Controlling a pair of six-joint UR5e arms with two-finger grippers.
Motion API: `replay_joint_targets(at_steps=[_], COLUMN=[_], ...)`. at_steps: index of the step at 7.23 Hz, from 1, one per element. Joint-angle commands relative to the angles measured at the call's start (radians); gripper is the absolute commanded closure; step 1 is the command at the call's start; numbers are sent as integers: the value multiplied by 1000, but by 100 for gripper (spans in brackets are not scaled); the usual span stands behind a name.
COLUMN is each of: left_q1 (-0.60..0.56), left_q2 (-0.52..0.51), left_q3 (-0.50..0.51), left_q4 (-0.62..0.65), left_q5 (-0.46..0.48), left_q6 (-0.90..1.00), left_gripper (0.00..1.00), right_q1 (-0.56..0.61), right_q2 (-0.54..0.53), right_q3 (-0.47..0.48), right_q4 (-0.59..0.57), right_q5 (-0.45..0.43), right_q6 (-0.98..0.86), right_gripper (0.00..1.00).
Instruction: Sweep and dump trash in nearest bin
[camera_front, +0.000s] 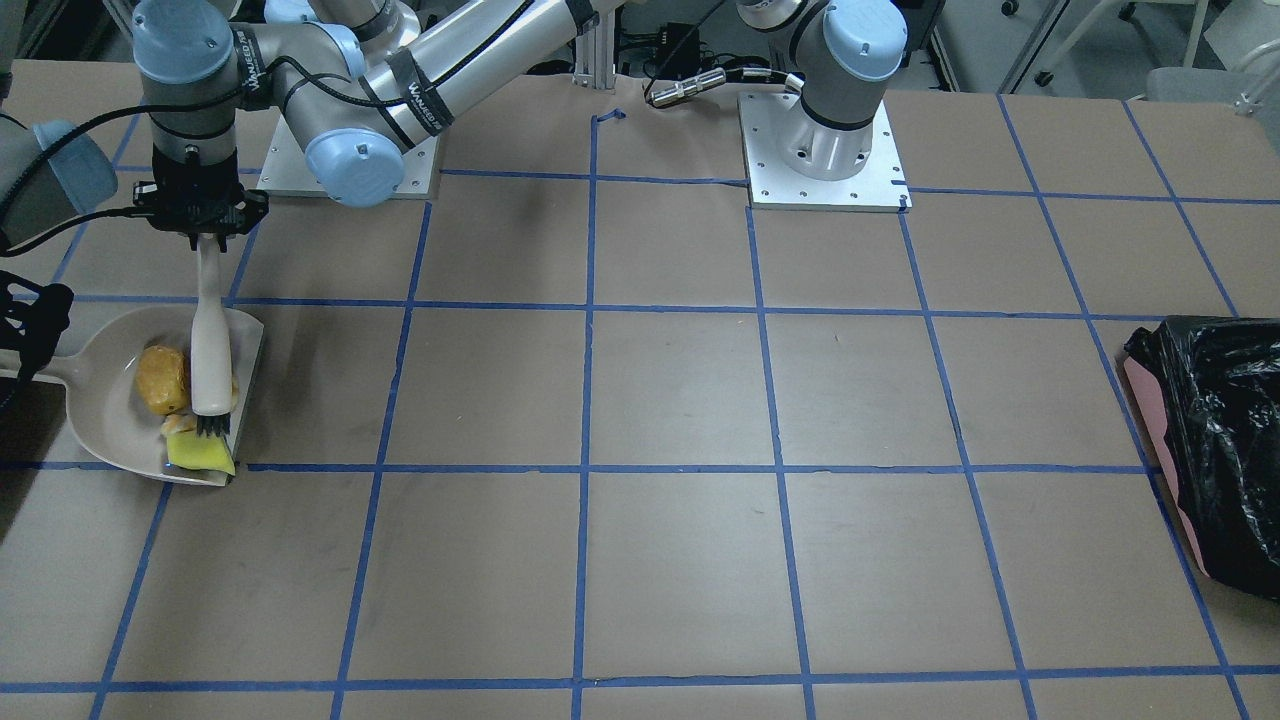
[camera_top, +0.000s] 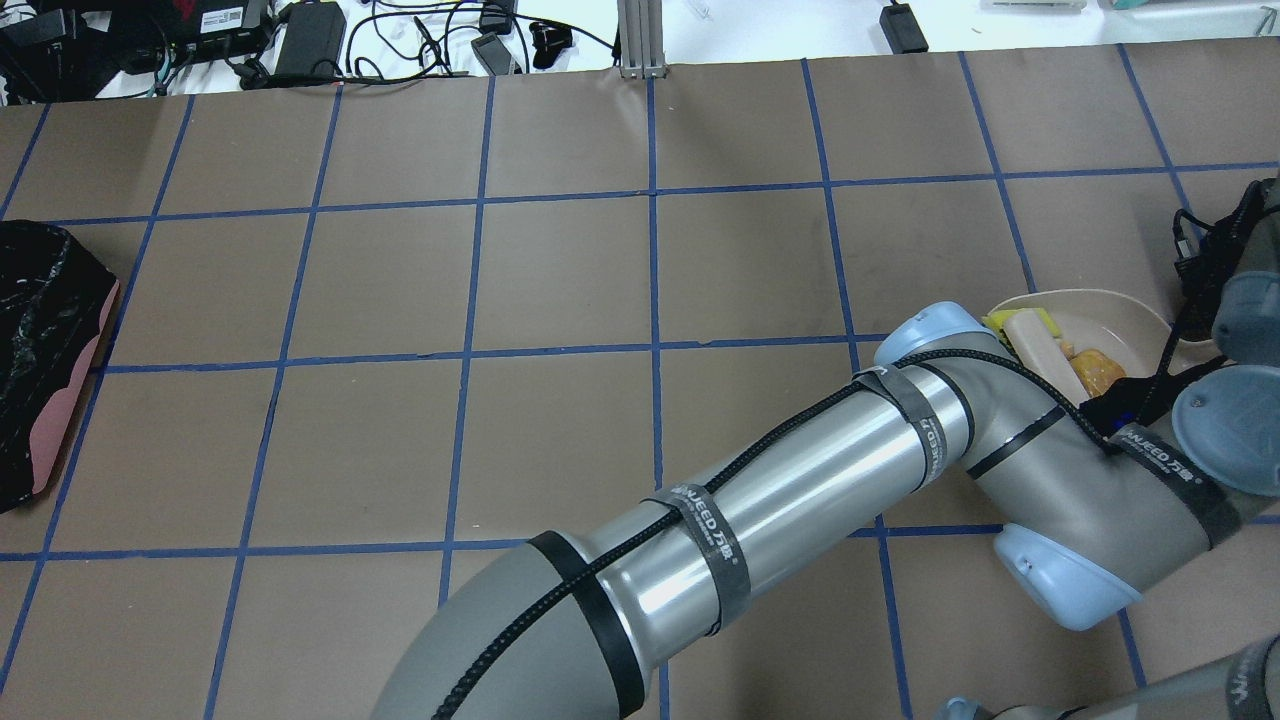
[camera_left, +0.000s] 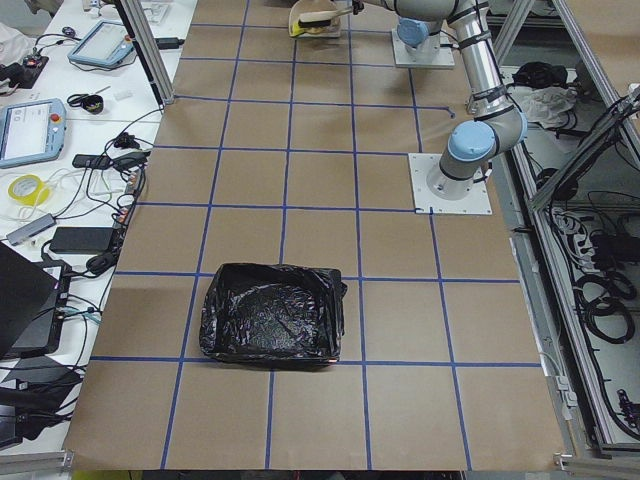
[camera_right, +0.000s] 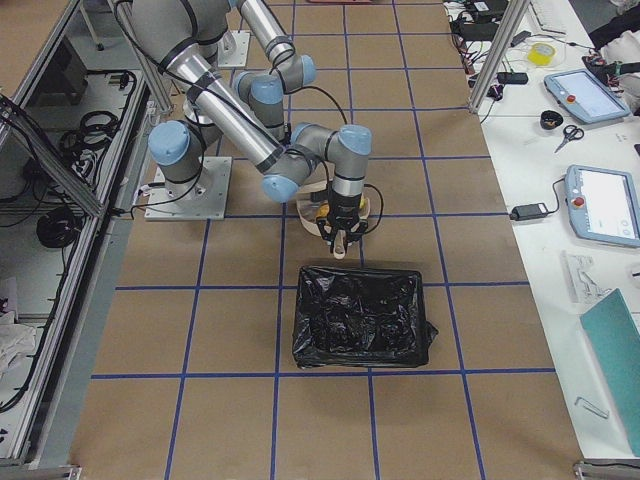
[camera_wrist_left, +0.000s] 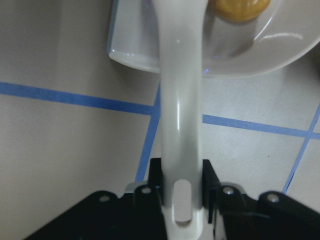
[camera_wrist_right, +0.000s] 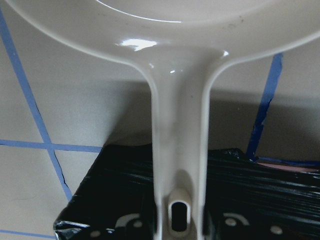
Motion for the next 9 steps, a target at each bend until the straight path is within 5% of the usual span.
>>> replay_joint_targets(at_steps=[1,5,9], left_q1=[-7,117,351], left_q2=[31,170,336], left_q3=[-4,-139,-275], left_q4=[-92,-235,-395], left_q5=[1,4,47], left_q6=[24,247,588], left_gripper=[100,100,100], right_q1=[-2,-21,-86], right_q2=[0,-6,-1], right_q3=[-2,-11,-171], right_q4=[-1,-2,148], right_q5=[19,68,149], right_q6=[3,15,40], right_gripper=[100,100,100])
